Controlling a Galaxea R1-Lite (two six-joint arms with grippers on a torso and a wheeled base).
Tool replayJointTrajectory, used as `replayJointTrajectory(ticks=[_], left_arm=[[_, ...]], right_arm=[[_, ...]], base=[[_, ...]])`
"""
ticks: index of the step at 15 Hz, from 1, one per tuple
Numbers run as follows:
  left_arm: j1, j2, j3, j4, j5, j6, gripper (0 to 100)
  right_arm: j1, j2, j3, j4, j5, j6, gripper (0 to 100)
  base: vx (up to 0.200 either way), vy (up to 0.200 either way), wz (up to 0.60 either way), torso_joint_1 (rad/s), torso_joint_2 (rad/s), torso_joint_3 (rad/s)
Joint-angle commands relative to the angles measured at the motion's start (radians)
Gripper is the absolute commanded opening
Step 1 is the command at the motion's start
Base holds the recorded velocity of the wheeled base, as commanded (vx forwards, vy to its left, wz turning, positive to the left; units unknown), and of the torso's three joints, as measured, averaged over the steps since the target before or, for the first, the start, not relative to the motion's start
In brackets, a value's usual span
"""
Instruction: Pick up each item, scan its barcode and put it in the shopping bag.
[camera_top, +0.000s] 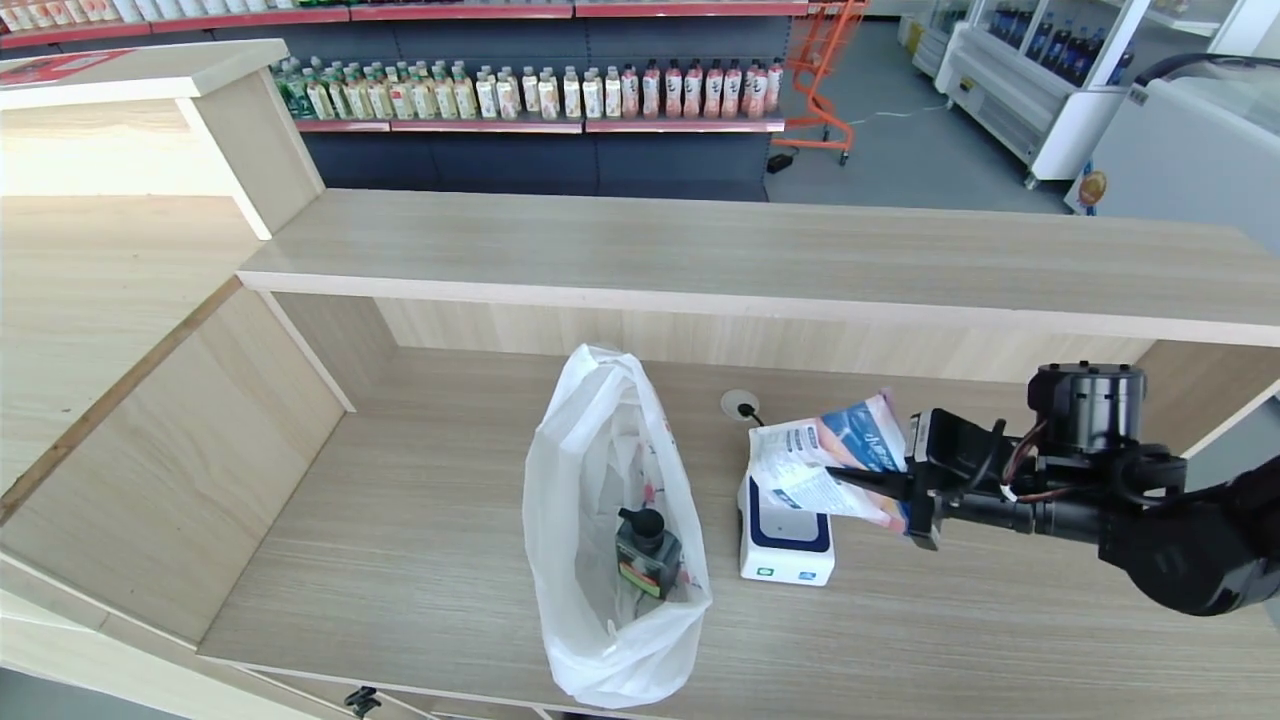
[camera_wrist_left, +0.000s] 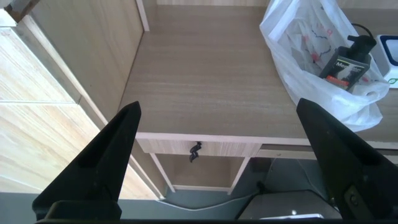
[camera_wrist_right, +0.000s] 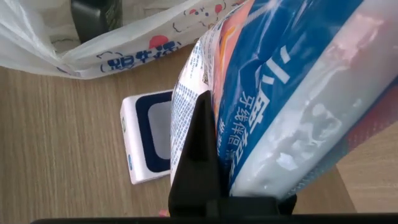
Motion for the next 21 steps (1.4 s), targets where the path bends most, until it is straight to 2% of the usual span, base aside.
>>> replayJointTrajectory(ticks=[1,4,7,11,18,19,20,21], left_arm=[[0.0,0.0,0.0,0.0,0.0,0.0,100],[0.0,0.0,0.001,0.0,0.0,0.0,100],[0.0,0.0,0.0,0.0,0.0,0.0,100],[0.0,0.0,0.001,0.0,0.0,0.0,100],[0.0,0.0,0.0,0.0,0.0,0.0,100],[0.0,0.0,0.0,0.0,0.0,0.0,100],[0.0,0.0,0.001,0.0,0.0,0.0,100],[0.0,0.0,0.0,0.0,0.0,0.0,100]], right_arm=[[0.017,0.098,-0.059,-0.002,0.011,-0.041,0],[0.038,0.162,-0.113,-0.002,0.054,-0.102,0],[0.037,0.179,-0.11,-0.002,0.085,-0.14,0],[0.035,0.148,-0.132,0.004,0.08,-0.139,0],[0.033,0.081,-0.076,0.021,0.079,-0.12,0],[0.041,0.039,-0.076,0.021,0.082,-0.035,0],[0.066,-0.023,-0.078,0.019,0.082,0.134,0],[0.104,-0.094,-0.082,0.018,0.068,0.358,0]], base=[[0.0,0.0,0.0,0.0,0.0,0.0],[0.0,0.0,0.0,0.0,0.0,0.0],[0.0,0.0,0.0,0.0,0.0,0.0],[0.0,0.0,0.0,0.0,0.0,0.0],[0.0,0.0,0.0,0.0,0.0,0.0],[0.0,0.0,0.0,0.0,0.0,0.0],[0.0,0.0,0.0,0.0,0.0,0.0],[0.0,0.0,0.0,0.0,0.0,0.0]])
